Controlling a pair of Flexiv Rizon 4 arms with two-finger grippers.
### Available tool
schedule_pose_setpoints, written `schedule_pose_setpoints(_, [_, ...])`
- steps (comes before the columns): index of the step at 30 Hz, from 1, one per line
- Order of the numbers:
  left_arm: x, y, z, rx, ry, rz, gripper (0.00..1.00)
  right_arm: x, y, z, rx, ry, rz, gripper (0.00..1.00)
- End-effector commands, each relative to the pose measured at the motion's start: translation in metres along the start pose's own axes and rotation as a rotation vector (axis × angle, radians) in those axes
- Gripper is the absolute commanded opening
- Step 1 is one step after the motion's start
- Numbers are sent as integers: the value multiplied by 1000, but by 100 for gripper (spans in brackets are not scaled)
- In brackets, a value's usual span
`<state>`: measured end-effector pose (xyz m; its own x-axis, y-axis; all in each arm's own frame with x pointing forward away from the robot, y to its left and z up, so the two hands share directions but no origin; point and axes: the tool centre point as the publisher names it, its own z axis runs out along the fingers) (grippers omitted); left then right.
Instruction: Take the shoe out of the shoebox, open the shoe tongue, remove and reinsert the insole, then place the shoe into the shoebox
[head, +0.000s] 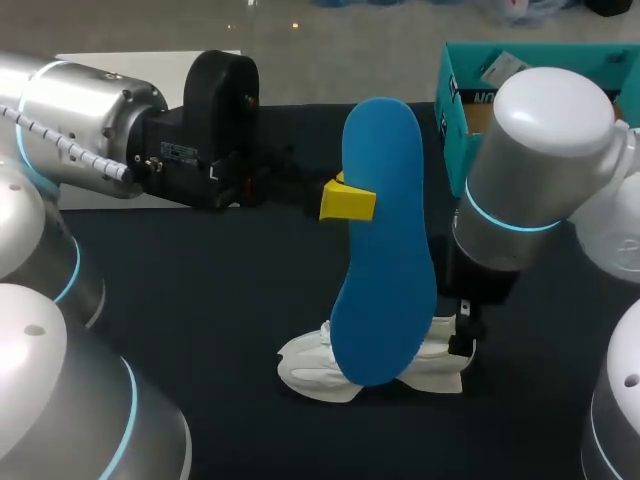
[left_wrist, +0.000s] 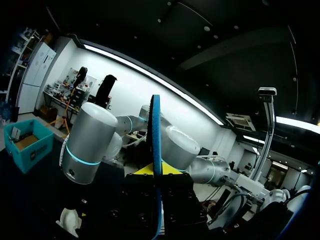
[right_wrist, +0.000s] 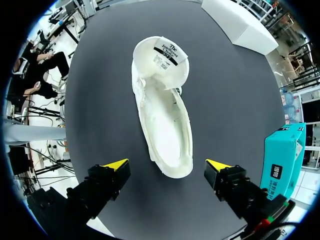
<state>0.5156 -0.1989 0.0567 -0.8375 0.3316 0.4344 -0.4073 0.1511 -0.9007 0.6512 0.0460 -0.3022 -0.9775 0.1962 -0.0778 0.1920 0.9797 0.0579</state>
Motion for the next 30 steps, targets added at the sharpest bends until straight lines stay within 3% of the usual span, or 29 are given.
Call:
schedule_pose_setpoints(1, [0, 0, 0, -3, -2, -1, 0, 1, -1, 2, -3, -2, 0, 100])
schedule_pose_setpoints(23, [0, 0, 0, -3, -2, -1, 0, 1, -1, 2, -3, -2, 0, 100])
schedule_pose_setpoints(30, [0, 0, 0, -3, -2, -1, 0, -1, 40, 10, 15, -4, -65, 100])
